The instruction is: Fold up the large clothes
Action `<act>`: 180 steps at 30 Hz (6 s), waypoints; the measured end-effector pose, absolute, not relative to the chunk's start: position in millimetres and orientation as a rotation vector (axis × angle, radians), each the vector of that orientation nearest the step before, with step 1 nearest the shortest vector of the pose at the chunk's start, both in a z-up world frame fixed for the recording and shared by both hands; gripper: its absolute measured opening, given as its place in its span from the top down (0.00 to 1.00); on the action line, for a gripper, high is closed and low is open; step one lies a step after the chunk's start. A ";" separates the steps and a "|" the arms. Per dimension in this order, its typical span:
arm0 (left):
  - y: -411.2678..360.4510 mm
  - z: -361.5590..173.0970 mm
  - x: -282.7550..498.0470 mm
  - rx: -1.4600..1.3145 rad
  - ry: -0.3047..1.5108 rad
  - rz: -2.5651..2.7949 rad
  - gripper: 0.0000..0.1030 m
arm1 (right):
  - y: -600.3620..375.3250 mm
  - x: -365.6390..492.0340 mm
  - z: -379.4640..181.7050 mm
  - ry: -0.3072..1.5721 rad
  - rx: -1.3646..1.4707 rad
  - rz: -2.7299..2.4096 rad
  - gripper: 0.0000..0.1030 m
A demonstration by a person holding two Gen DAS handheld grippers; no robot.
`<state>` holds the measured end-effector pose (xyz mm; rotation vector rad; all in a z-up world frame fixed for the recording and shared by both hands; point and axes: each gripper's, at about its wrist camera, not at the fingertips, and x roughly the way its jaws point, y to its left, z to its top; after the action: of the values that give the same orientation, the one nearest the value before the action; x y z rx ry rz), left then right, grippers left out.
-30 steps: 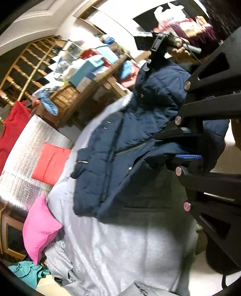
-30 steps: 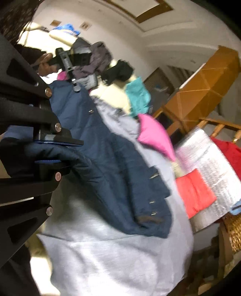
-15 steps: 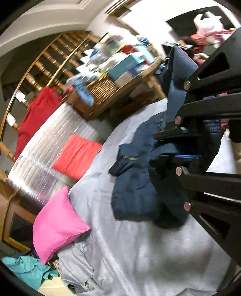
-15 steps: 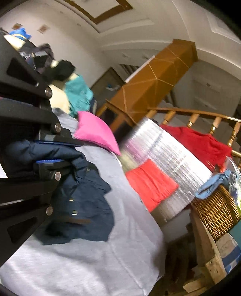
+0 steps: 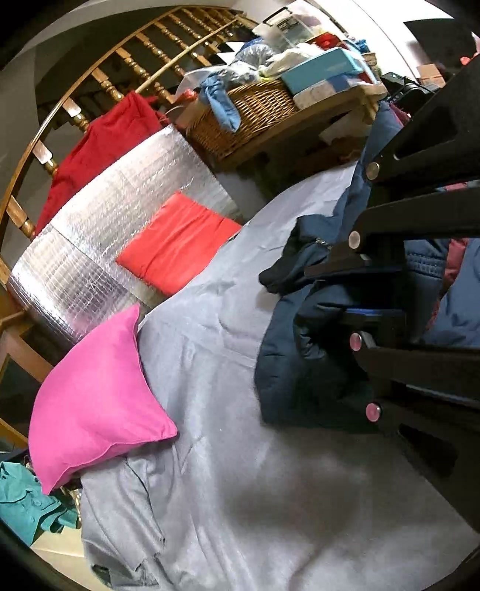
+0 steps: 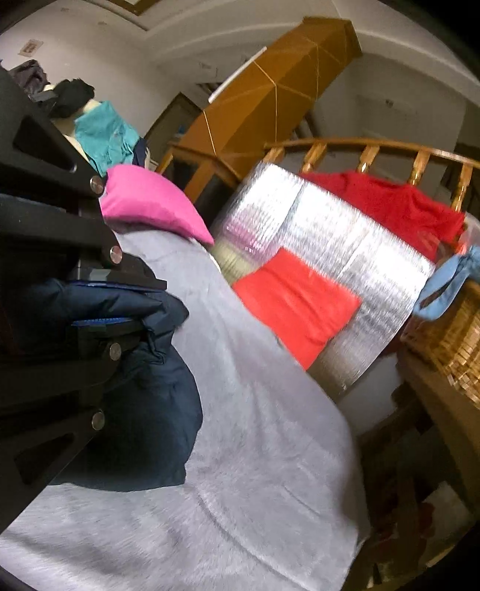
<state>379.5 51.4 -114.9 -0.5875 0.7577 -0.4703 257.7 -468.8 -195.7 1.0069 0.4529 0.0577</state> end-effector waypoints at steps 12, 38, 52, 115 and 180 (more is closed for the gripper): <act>37.2 -156.9 441.3 -0.604 0.859 -0.374 0.80 | -476.8 325.8 -243.6 0.590 1.090 0.005 0.80; 29.1 -144.2 384.0 -0.309 0.864 -0.081 0.08 | -318.9 350.2 -177.8 0.762 0.626 0.257 0.36; 10.3 -150.5 400.7 -0.165 0.800 -0.025 0.08 | -339.1 446.9 -249.6 1.028 0.734 0.018 0.65; -21.7 -132.9 348.4 0.179 0.651 -0.100 0.08 | -356.7 299.9 -197.3 0.756 0.584 -0.045 0.40; -8.4 -133.2 360.9 0.164 0.696 -0.022 0.08 | -308.2 437.9 -226.5 1.036 0.608 0.047 0.52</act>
<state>360.9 -8.4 -133.2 0.1642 0.6956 -0.0223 437.9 -308.2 -226.5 0.6081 1.0362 0.0473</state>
